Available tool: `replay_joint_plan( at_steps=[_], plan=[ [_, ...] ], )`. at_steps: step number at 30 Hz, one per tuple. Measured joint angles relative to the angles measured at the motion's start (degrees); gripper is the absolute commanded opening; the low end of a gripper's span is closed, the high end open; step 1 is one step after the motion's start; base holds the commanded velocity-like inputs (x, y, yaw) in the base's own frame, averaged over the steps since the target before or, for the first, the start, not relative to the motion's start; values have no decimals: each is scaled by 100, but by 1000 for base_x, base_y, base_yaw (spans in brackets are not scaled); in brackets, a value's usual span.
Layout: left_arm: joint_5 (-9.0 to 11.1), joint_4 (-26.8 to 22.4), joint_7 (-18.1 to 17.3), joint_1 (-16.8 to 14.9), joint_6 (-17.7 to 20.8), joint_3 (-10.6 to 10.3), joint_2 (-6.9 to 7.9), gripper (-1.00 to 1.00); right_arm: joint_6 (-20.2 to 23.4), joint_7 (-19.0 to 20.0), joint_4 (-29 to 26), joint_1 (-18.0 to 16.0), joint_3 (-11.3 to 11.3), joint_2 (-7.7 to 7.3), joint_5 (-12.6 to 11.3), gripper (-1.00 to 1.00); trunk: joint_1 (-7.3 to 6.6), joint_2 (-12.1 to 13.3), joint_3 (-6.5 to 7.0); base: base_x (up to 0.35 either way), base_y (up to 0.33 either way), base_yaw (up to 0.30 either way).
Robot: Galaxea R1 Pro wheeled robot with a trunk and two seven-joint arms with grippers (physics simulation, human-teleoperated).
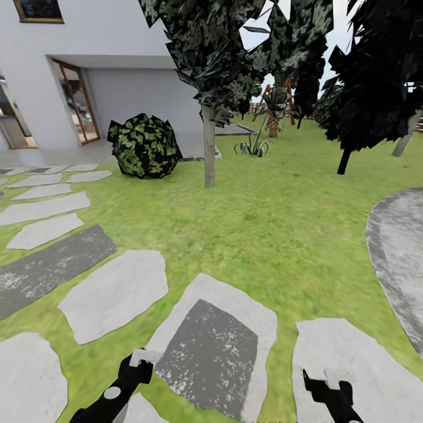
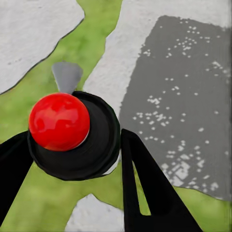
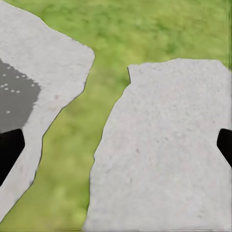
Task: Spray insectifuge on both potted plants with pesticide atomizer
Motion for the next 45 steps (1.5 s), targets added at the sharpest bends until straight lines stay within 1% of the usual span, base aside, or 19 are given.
replay_joint_plan(
  at_steps=[9,27,45],
  plan=[
    [-4,-5,-2,0,10,-6,3,-100,0,0,9,0,0,-4,-6,100,0,0,29,0,0,-287],
    [-8,-5,-2,0,-11,-8,0,-100,0,0,10,0,0,3,-6,100,0,0,30,0,-6,-297],
    [-21,-1,-1,1,-15,-9,1,-100,1,0,10,0,-1,9,-6,100,-1,0,30,16,-248,-298]
  ],
)
